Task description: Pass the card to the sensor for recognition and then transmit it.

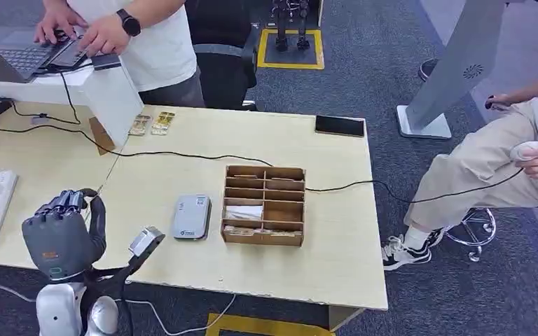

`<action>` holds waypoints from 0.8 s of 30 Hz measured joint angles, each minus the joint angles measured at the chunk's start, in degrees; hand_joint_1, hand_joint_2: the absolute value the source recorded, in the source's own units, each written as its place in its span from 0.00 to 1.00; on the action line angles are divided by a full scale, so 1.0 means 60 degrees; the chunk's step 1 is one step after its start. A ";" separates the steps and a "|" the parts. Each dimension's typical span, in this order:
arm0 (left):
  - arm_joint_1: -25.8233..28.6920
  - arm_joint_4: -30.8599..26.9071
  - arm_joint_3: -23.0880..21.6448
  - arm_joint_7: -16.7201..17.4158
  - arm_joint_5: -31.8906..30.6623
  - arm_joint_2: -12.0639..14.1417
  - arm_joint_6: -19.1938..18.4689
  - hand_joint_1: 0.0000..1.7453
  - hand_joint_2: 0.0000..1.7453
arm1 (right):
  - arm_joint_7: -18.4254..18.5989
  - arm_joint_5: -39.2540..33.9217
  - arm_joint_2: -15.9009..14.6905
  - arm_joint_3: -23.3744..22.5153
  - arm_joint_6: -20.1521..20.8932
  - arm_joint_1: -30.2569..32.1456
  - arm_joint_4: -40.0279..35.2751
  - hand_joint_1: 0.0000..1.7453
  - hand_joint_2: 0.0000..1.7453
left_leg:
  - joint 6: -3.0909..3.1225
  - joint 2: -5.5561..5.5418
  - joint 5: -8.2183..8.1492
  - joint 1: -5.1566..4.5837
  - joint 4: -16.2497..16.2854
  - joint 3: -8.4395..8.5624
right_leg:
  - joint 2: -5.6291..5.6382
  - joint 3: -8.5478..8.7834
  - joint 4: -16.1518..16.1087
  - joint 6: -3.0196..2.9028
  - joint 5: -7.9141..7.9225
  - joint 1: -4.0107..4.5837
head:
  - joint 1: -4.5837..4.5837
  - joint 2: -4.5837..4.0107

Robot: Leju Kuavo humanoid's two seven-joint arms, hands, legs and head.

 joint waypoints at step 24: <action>0.0049 0.1483 -0.2394 0.2328 -0.0004 0.1217 -0.0007 1.00 1.00 | 0.0054 -0.0160 0.0004 -0.0007 0.0332 0.0026 -0.0175 0.00 1.00 | 0.0000 0.0003 0.0000 0.0000 0.0000 -0.0001 | 0.0002 -0.0004 0.0000 0.0000 0.0000 0.0000 | 0.0000 0.0000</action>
